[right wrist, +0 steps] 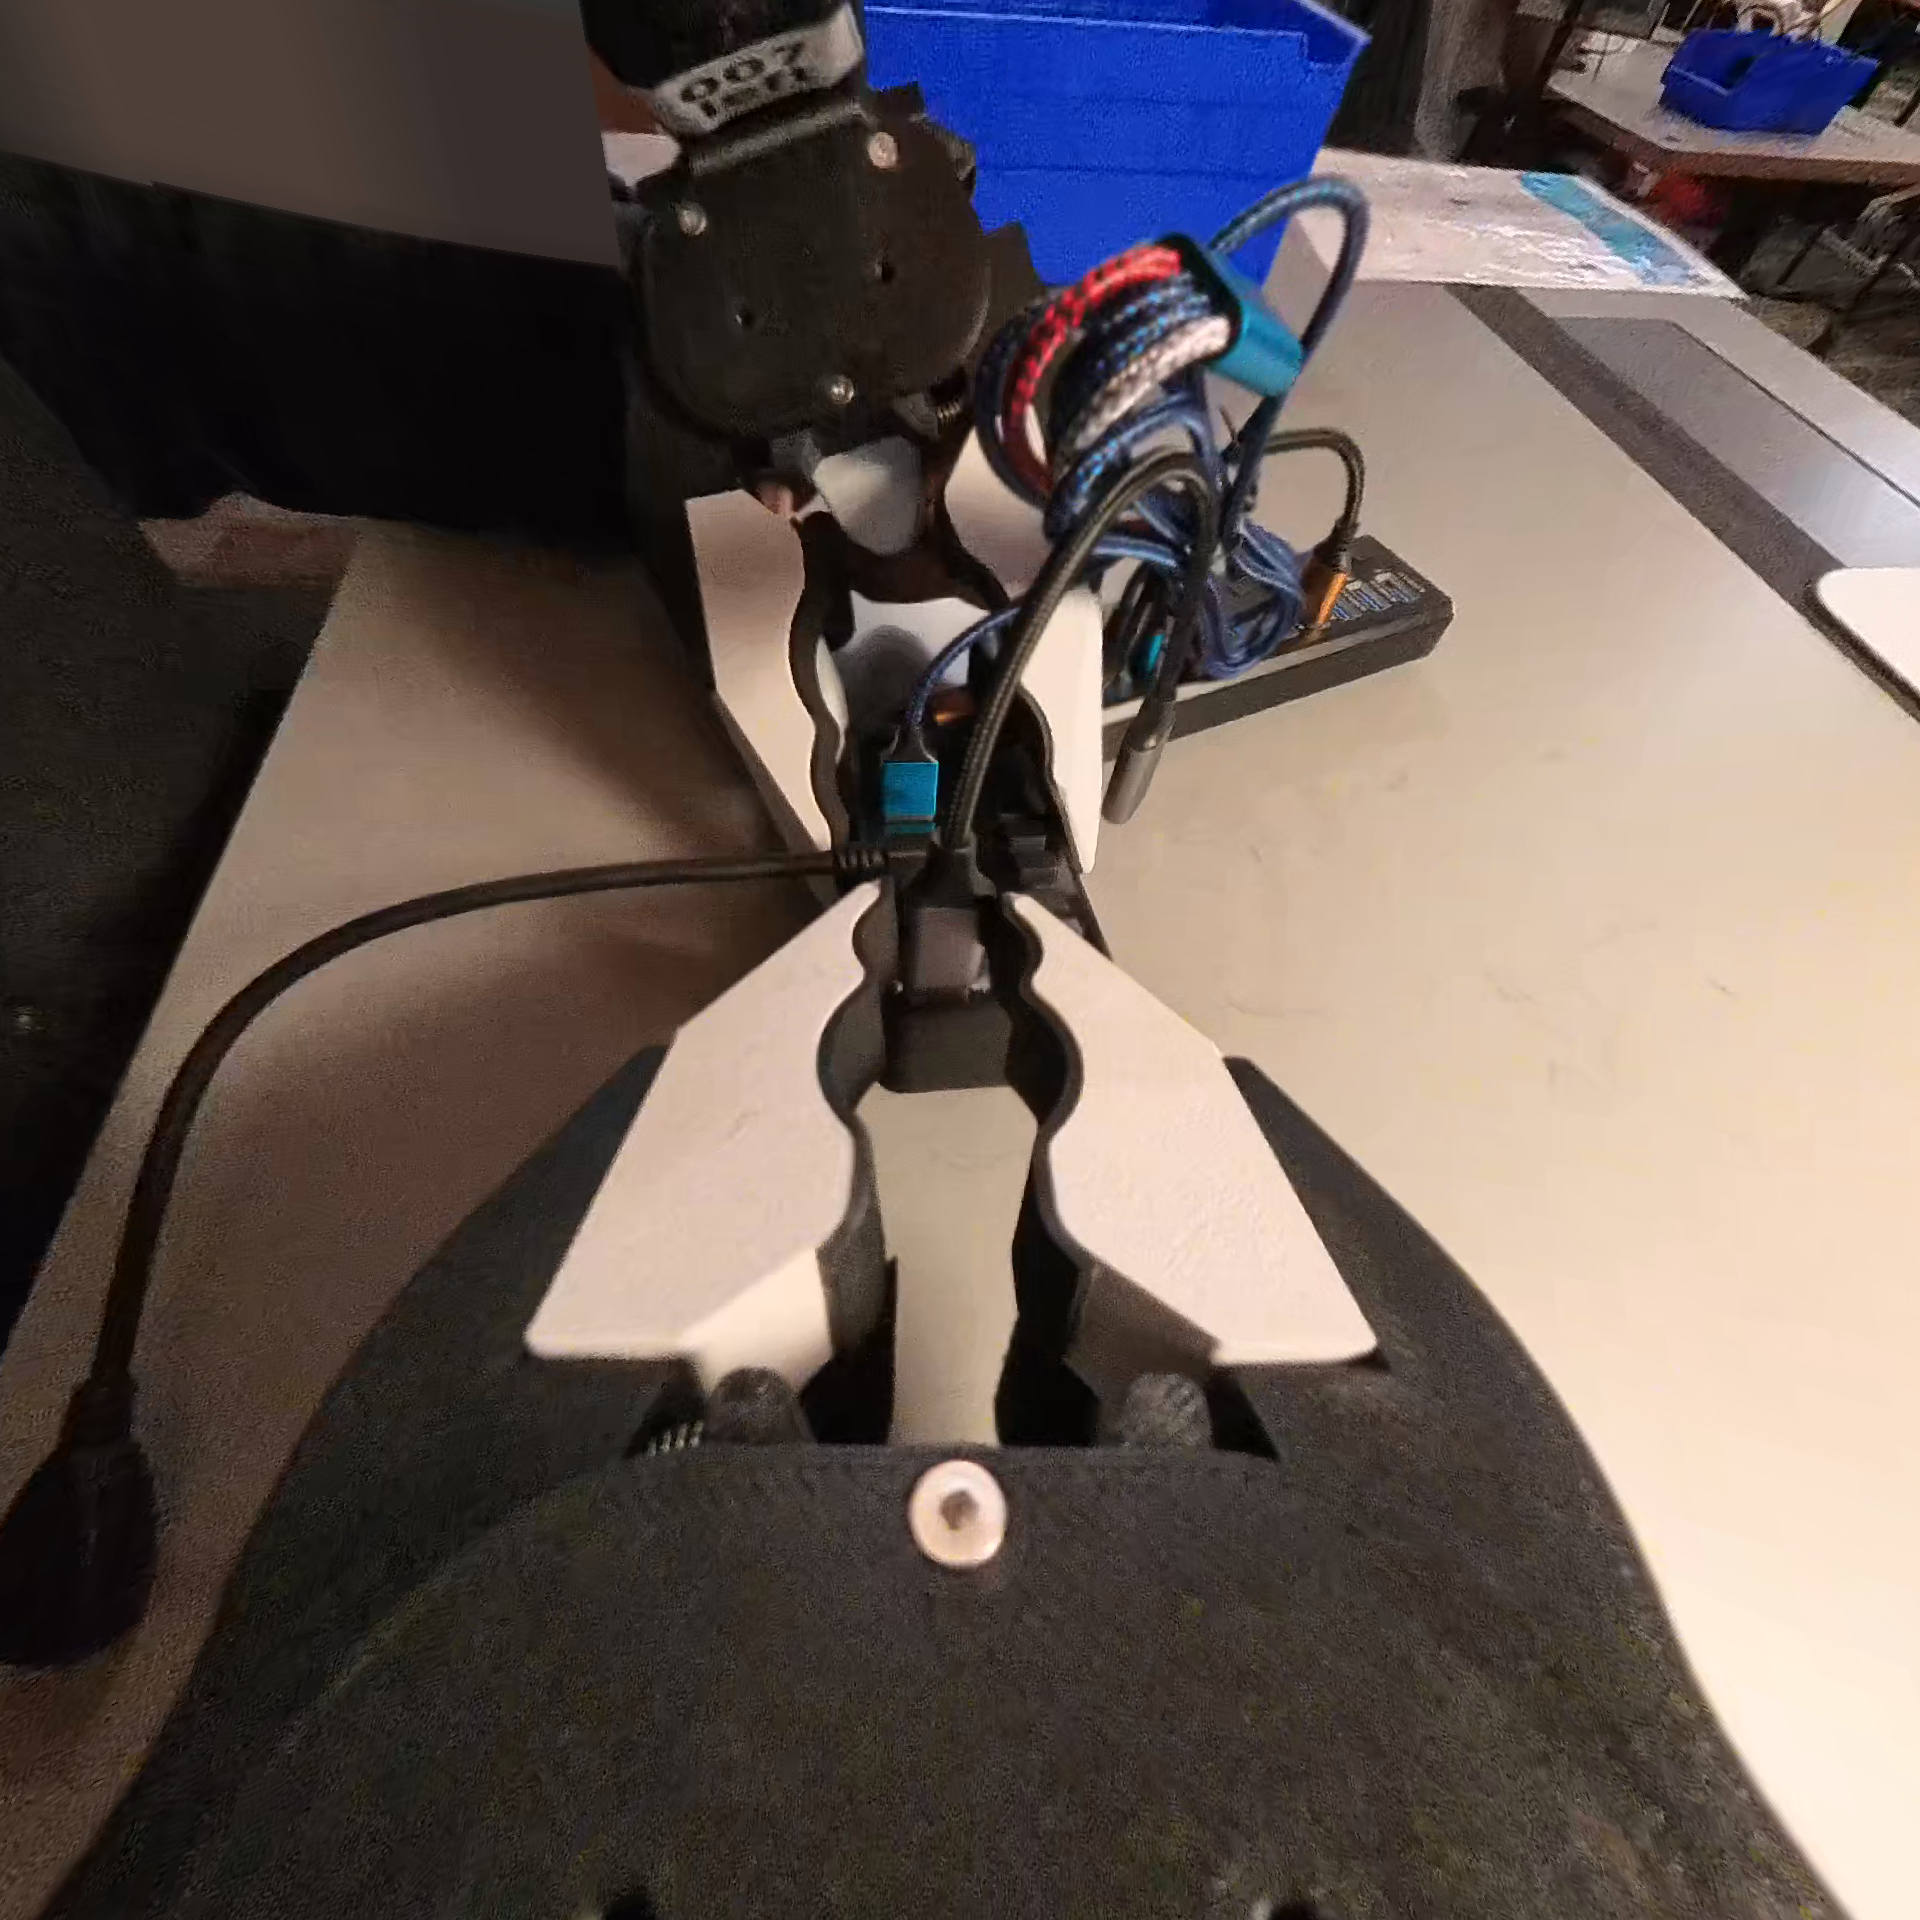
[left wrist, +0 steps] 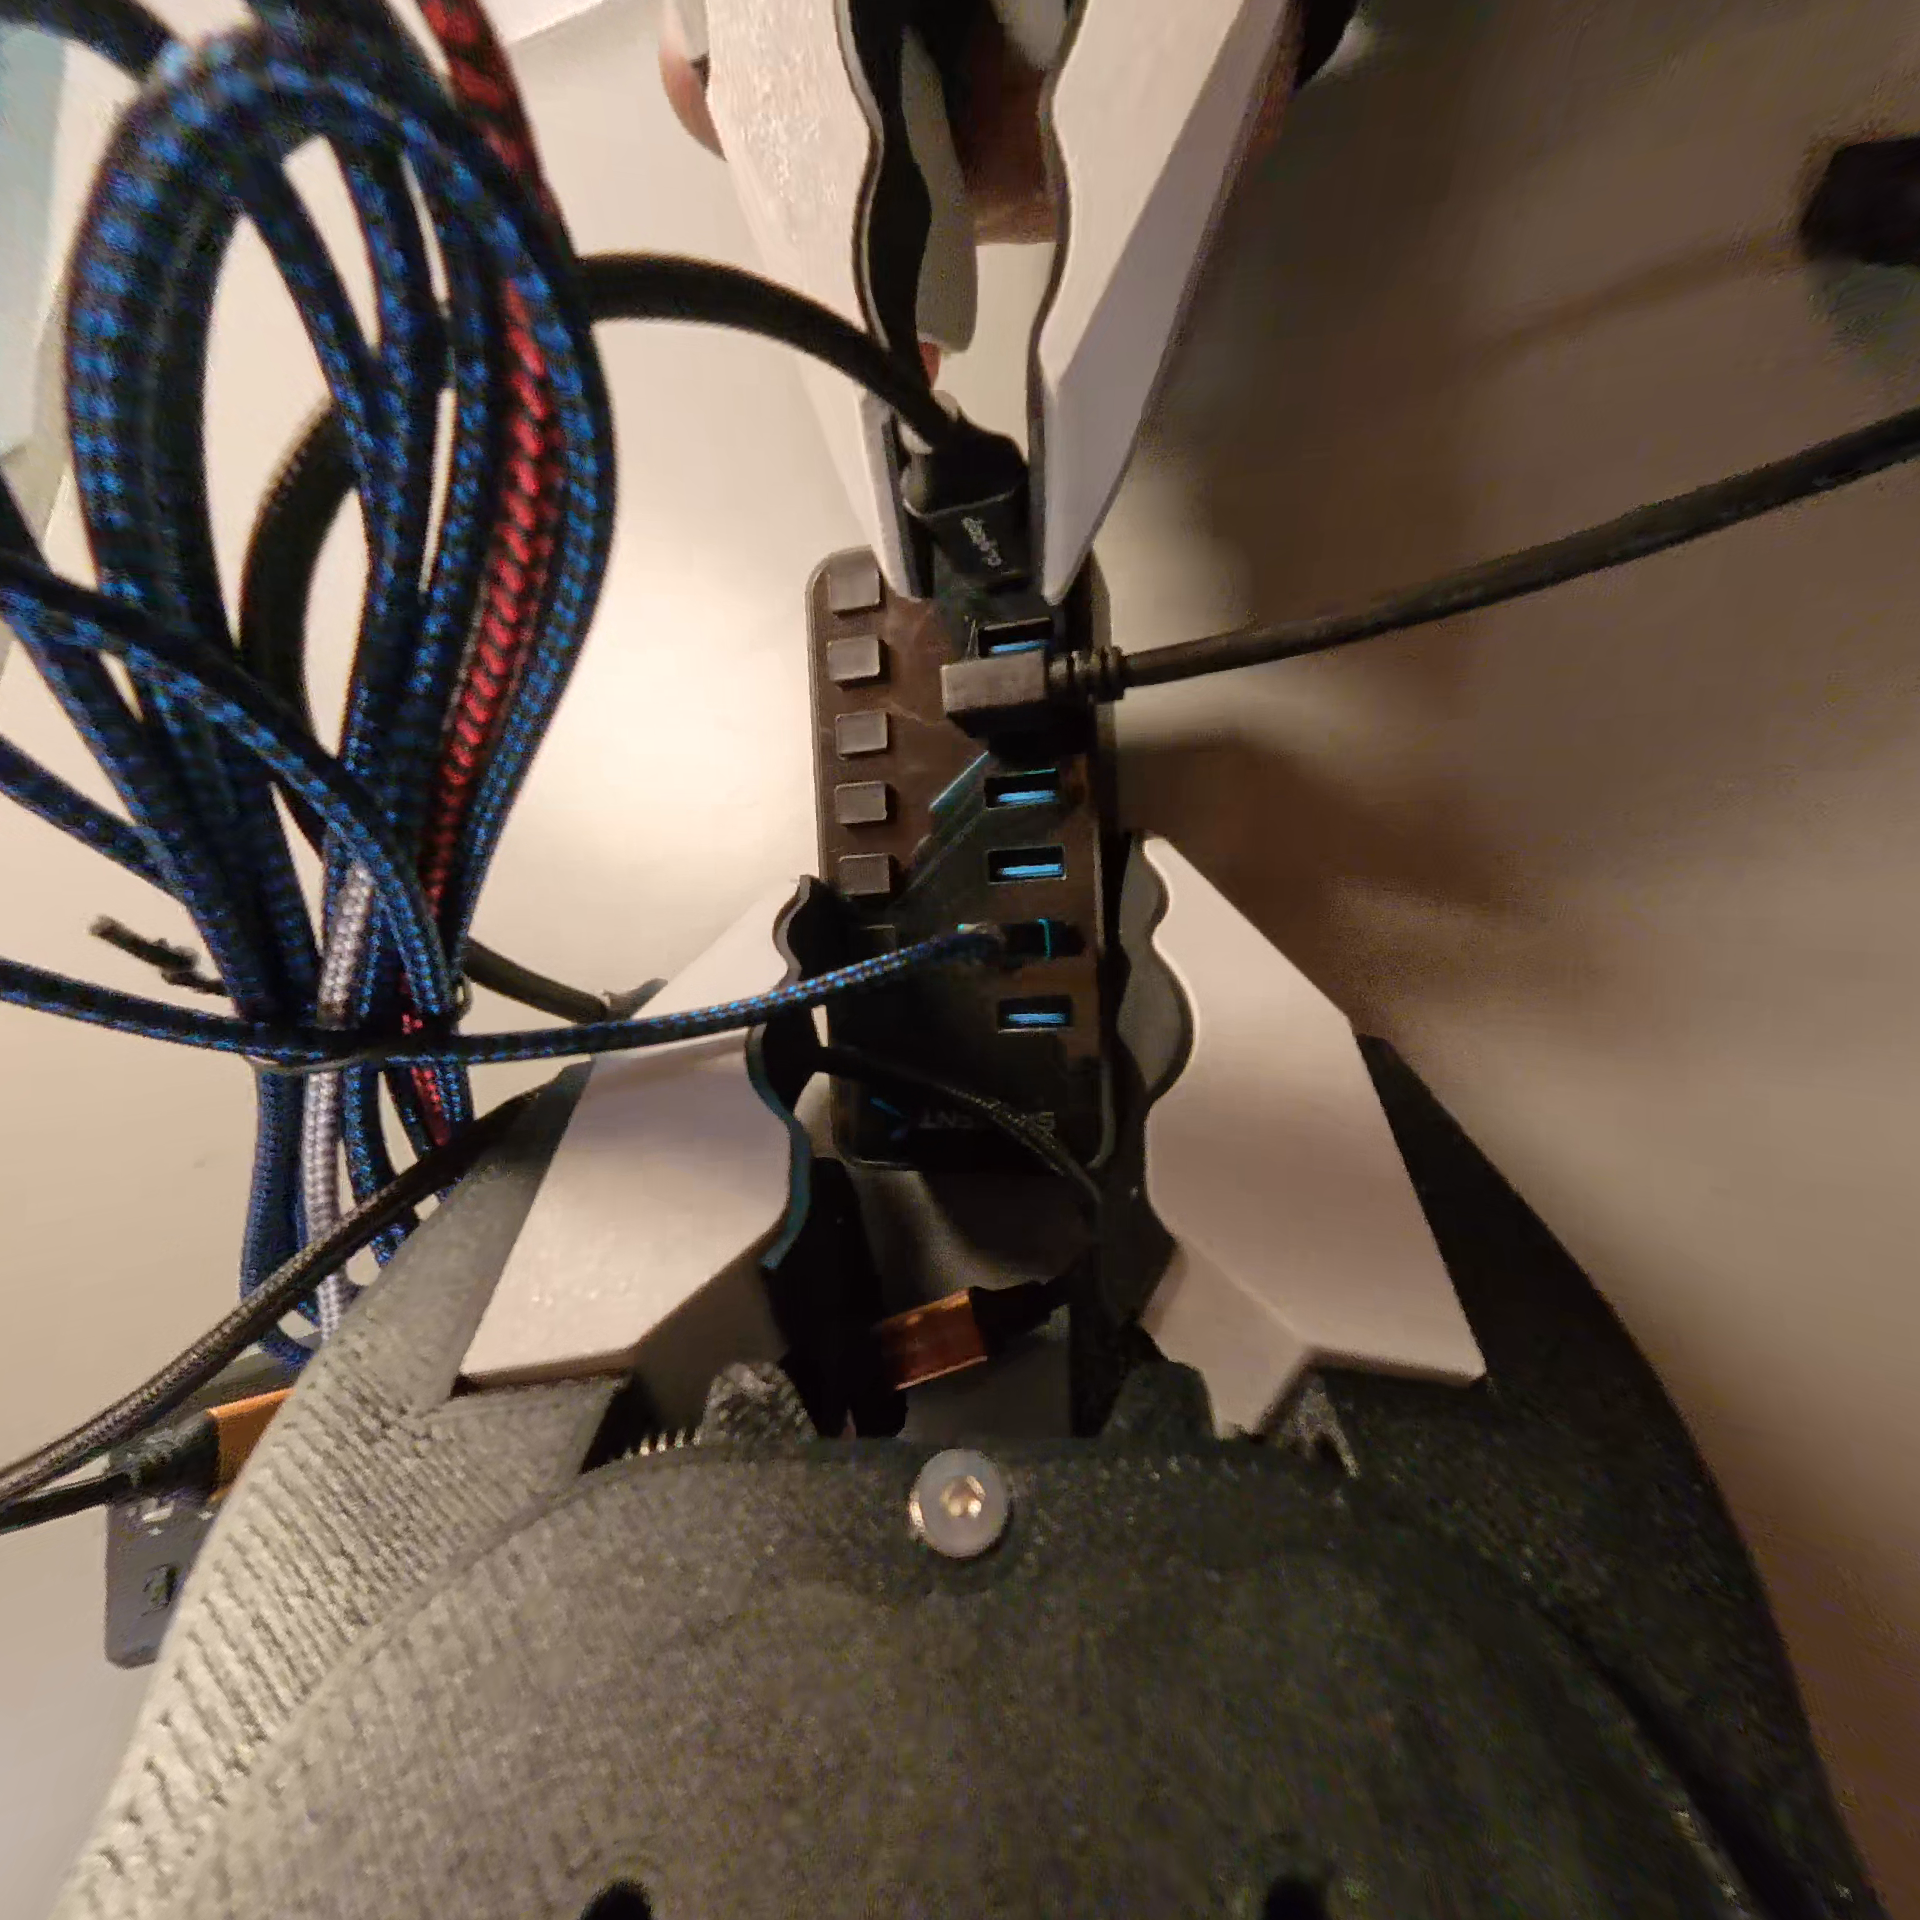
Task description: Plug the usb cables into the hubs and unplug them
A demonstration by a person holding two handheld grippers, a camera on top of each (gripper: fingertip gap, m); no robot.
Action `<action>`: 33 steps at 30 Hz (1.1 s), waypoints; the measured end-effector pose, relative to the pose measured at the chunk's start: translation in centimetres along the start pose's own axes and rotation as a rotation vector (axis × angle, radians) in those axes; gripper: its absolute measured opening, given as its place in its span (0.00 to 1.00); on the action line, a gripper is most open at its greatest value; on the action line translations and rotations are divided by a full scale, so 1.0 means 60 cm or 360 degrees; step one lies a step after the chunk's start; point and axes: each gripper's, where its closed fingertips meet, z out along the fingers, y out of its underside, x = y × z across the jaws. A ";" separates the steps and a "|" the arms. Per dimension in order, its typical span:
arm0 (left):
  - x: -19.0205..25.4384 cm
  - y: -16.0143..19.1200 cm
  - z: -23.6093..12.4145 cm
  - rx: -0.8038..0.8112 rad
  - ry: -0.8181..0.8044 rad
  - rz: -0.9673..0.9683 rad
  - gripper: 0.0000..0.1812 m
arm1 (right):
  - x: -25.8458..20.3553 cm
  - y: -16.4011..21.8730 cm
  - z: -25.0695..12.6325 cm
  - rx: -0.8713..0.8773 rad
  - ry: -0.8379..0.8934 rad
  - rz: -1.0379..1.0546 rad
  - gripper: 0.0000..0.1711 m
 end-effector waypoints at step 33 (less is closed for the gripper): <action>0.005 -0.005 -0.001 0.0075 0.0074 -0.0056 0.34 | 0.137 0.036 -0.054 -0.0182 0.0693 -0.0082 0.10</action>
